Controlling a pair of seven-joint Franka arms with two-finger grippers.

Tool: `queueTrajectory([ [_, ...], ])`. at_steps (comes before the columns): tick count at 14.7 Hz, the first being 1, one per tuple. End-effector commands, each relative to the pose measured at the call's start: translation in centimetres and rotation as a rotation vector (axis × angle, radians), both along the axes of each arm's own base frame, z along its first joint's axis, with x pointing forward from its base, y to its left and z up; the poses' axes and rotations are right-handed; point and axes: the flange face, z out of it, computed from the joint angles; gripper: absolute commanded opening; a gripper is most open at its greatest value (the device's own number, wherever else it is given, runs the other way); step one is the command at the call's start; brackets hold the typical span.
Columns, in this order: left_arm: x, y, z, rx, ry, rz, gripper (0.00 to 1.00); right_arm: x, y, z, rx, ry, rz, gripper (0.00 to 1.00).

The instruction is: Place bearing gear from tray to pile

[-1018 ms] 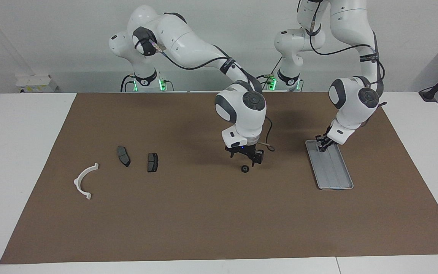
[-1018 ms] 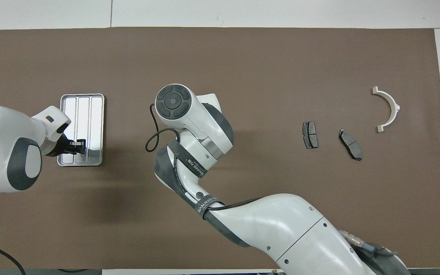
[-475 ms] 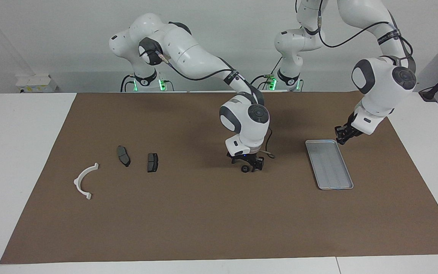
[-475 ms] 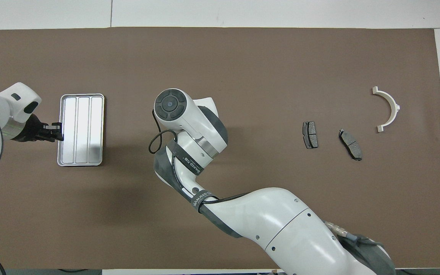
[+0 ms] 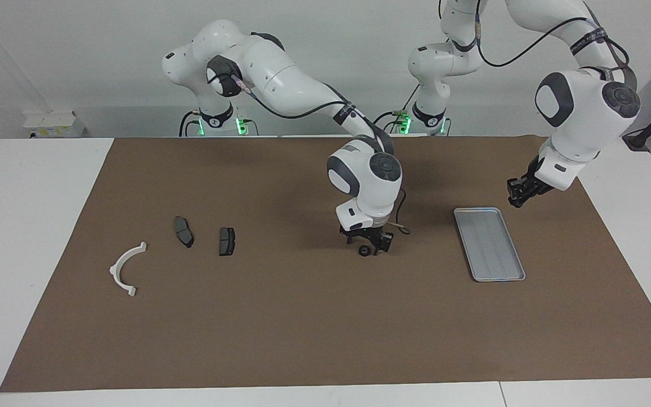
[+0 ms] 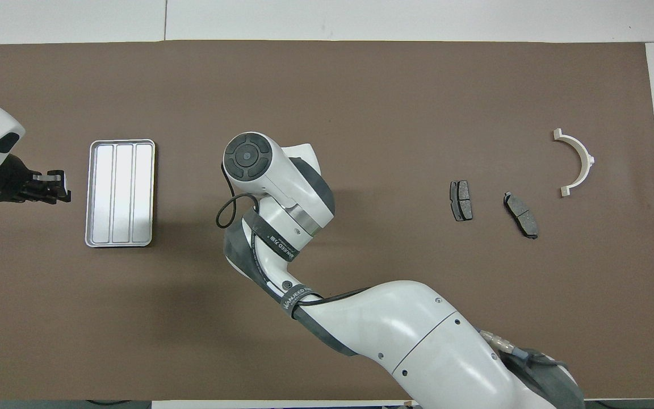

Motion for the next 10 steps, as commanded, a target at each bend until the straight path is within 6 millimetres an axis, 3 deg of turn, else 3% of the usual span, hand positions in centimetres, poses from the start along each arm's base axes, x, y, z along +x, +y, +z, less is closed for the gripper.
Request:
queueTrajectory([
  [1, -0.3, -0.4, 0.9, 0.000, 0.010, 0.017, 0.08, 0.2, 0.1, -0.6, -0.017, -0.003, -0.008, 0.28],
  [2, -0.3, -0.5, 0.9, 0.000, 0.010, 0.016, 0.08, 0.2, 0.1, -0.6, -0.018, -0.002, -0.008, 0.02],
  [8, 0.0, -3.7, 1.1, 0.001, 0.001, 0.064, 0.08, 0.8, -1.3, -0.2, -0.049, 0.019, -0.008, 0.00],
  [9, 0.0, -4.1, 1.1, 0.002, -0.003, 0.081, 0.08, 0.8, -1.9, 0.4, -0.067, 0.041, 0.014, 0.00],
  [10, 0.1, -5.1, 1.1, 0.003, -0.004, 0.080, 0.08, 1.5, -3.5, 2.4, -0.080, 0.058, 0.027, 0.00],
])
